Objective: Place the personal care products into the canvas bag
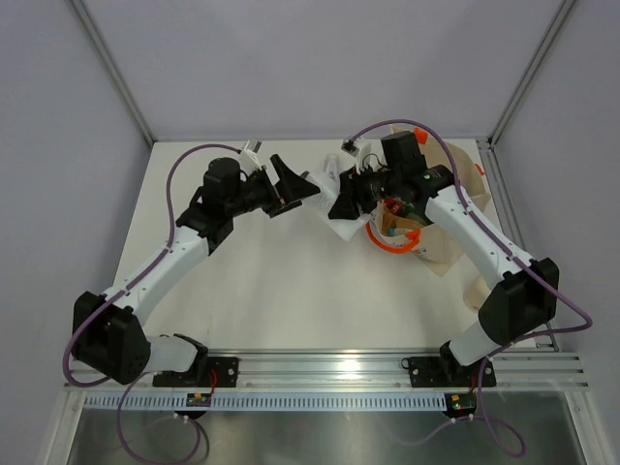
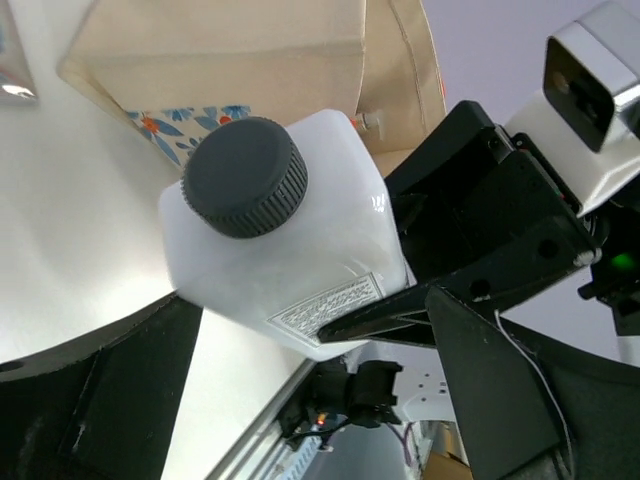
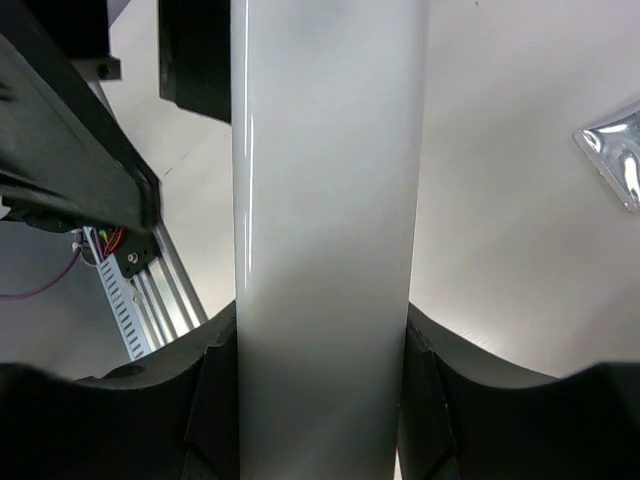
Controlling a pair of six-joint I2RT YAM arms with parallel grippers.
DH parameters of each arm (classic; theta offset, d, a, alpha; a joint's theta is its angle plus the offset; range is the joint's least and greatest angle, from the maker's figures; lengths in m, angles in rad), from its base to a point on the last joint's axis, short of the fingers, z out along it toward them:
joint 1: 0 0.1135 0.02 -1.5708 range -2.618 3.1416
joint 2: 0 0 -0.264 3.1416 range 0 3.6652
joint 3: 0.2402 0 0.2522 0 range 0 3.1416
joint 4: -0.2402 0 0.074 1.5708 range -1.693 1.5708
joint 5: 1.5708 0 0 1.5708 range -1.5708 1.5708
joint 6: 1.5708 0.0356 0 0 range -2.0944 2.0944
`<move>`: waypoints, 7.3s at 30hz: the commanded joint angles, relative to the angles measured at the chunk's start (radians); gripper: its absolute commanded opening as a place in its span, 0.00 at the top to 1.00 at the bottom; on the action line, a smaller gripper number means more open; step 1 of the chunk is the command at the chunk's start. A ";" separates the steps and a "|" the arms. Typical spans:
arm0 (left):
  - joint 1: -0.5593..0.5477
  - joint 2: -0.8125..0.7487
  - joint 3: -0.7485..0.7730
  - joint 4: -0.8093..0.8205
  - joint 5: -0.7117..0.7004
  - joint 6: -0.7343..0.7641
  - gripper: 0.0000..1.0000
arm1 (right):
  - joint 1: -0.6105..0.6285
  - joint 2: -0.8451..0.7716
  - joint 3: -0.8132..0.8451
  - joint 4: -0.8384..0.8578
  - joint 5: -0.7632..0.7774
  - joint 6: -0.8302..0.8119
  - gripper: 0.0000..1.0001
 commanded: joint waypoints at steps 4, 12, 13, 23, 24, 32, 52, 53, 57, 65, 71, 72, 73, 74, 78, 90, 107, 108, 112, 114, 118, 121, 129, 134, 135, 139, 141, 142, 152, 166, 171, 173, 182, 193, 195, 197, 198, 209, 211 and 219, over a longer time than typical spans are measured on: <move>0.042 -0.083 0.028 -0.075 -0.027 0.144 0.01 | -0.092 -0.124 0.114 0.031 -0.124 -0.007 1.00; 0.066 -0.123 0.069 -0.238 -0.083 0.331 0.01 | -0.234 -0.187 0.178 -0.076 -0.017 -0.122 1.00; 0.068 -0.126 0.077 -0.270 -0.110 0.398 0.01 | -0.251 -0.201 0.178 -0.084 0.040 -0.148 1.00; 0.117 -0.318 -0.006 -0.424 -0.305 0.584 0.01 | -0.457 -0.161 0.103 -0.058 0.259 -0.430 1.00; 0.118 -0.342 -0.020 -0.422 -0.309 0.587 0.01 | -0.457 -0.150 0.102 -0.068 0.308 -0.447 1.00; 0.124 -0.381 -0.106 -0.401 -0.368 0.601 0.01 | -0.487 -0.141 0.002 -0.072 0.418 -0.495 1.00; -0.006 0.363 0.305 -0.210 -0.286 0.580 0.02 | -0.489 0.054 0.312 -0.343 0.344 -0.464 0.00; -0.012 0.398 0.336 -0.209 -0.312 0.575 0.02 | -0.489 0.032 0.336 -0.351 0.327 -0.452 0.01; -0.046 0.564 0.512 -0.244 -0.383 0.558 0.02 | -0.489 -0.117 0.352 -0.325 0.223 -0.401 0.00; -0.119 0.875 0.858 -0.292 -0.679 0.604 0.14 | -0.489 -0.532 -0.235 0.263 -0.102 -0.190 0.01; -0.138 1.019 1.032 -0.333 -0.771 0.644 0.15 | -0.489 -0.571 -0.366 0.231 -0.286 -0.254 0.01; -0.139 1.068 1.108 -0.369 -0.769 0.649 0.15 | -0.489 -0.581 -0.374 0.232 -0.286 -0.263 0.01; -0.139 1.095 1.152 -0.399 -0.774 0.649 0.15 | -0.489 -0.583 -0.374 0.215 -0.286 -0.269 0.01; -0.141 1.118 1.188 -0.419 -0.776 0.647 0.15 | -0.489 -0.584 -0.372 0.211 -0.291 -0.274 0.01; -0.141 1.207 1.285 -0.495 -0.773 0.635 0.16 | -0.489 -0.598 -0.380 0.220 -0.311 -0.246 0.01; -0.124 1.297 1.391 -0.658 -0.691 0.581 0.22 | -0.489 -0.618 -0.400 0.224 -0.332 -0.235 0.01; -0.101 0.957 0.902 -0.415 -0.509 0.552 0.64 | -0.489 -0.598 -0.379 0.099 -0.432 -0.320 0.00; -0.098 0.885 0.864 -0.393 -0.448 0.549 0.65 | -0.489 -0.591 -0.362 0.061 -0.453 -0.326 0.01; -0.084 0.692 0.620 -0.205 -0.303 0.502 0.68 | -0.477 -0.529 -0.310 -0.019 -0.461 -0.320 0.00; -0.084 0.618 0.476 -0.145 -0.219 0.494 0.68 | -0.414 -0.499 -0.264 -0.071 -0.407 -0.298 0.01; -0.081 0.449 0.234 0.048 -0.119 0.460 0.69 | -0.251 -0.401 -0.196 -0.105 -0.222 -0.194 0.02; -0.075 0.325 0.062 0.160 -0.081 0.417 0.70 | -0.181 -0.329 -0.162 -0.046 -0.152 0.050 0.06; -0.075 -0.037 -0.320 0.399 -0.097 0.284 0.70 | 0.023 -0.270 -0.130 0.221 0.275 0.555 0.01; -0.075 -0.154 -0.420 0.457 -0.111 0.241 0.70 | 0.085 -0.144 -0.124 0.234 0.365 0.647 0.00; -0.075 -0.169 -0.426 0.468 -0.111 0.233 0.70 | 0.101 -0.129 -0.127 0.237 0.385 0.642 0.01; -0.075 -0.209 -0.430 0.466 -0.096 0.227 0.70 | 0.132 -0.034 -0.103 0.234 0.404 0.610 0.01; -0.075 -0.214 -0.431 0.474 -0.082 0.218 0.70 | 0.140 -0.009 -0.087 0.226 0.416 0.605 0.00; -0.075 -0.214 -0.434 0.478 -0.078 0.212 0.70 | 0.140 0.009 -0.080 0.223 0.419 0.605 0.00; -0.095 -0.155 -0.456 0.574 -0.019 0.153 0.69 | 0.151 0.101 -0.018 0.278 0.274 0.616 0.07; -0.107 -0.171 -0.407 0.511 -0.007 0.199 0.15 | 0.148 -0.026 -0.004 0.281 0.264 0.529 0.89; -0.109 -0.224 -0.352 0.393 -0.002 0.308 0.01 | 0.094 -0.080 0.055 0.231 0.179 0.420 0.93; -0.107 -0.244 -0.318 0.274 -0.002 0.391 0.01 | 0.024 -0.084 0.104 0.188 0.072 0.363 0.95; -0.106 -0.368 -0.196 -0.113 -0.073 0.644 0.01 | -0.257 -0.190 0.174 0.132 -0.060 0.228 1.00; -0.106 -0.500 -0.201 -0.400 -0.275 0.831 0.01 | -0.421 -0.132 0.221 0.056 0.332 -0.114 1.00; -0.106 -0.530 -0.199 -0.437 -0.317 0.860 0.01 | -0.420 -0.095 0.204 0.056 0.330 -0.111 1.00; -0.106 -0.560 -0.209 -0.442 -0.344 0.880 0.01 | -0.421 -0.058 0.209 0.024 0.274 -0.107 1.00; -0.106 -0.569 -0.224 -0.440 -0.348 0.884 0.01 | -0.421 -0.017 0.218 -0.002 0.249 -0.105 1.00; -0.106 -0.585 -0.261 -0.413 -0.322 0.877 0.01 | -0.495 0.215 0.339 -0.164 0.206 -0.111 0.34; -0.106 -0.589 -0.262 -0.408 -0.318 0.873 0.01 | -0.509 0.218 0.377 -0.211 0.235 -0.148 0.08; -0.106 -0.588 -0.261 -0.396 -0.331 0.853 0.01 | -0.510 -0.026 0.505 -0.427 0.110 -0.405 0.00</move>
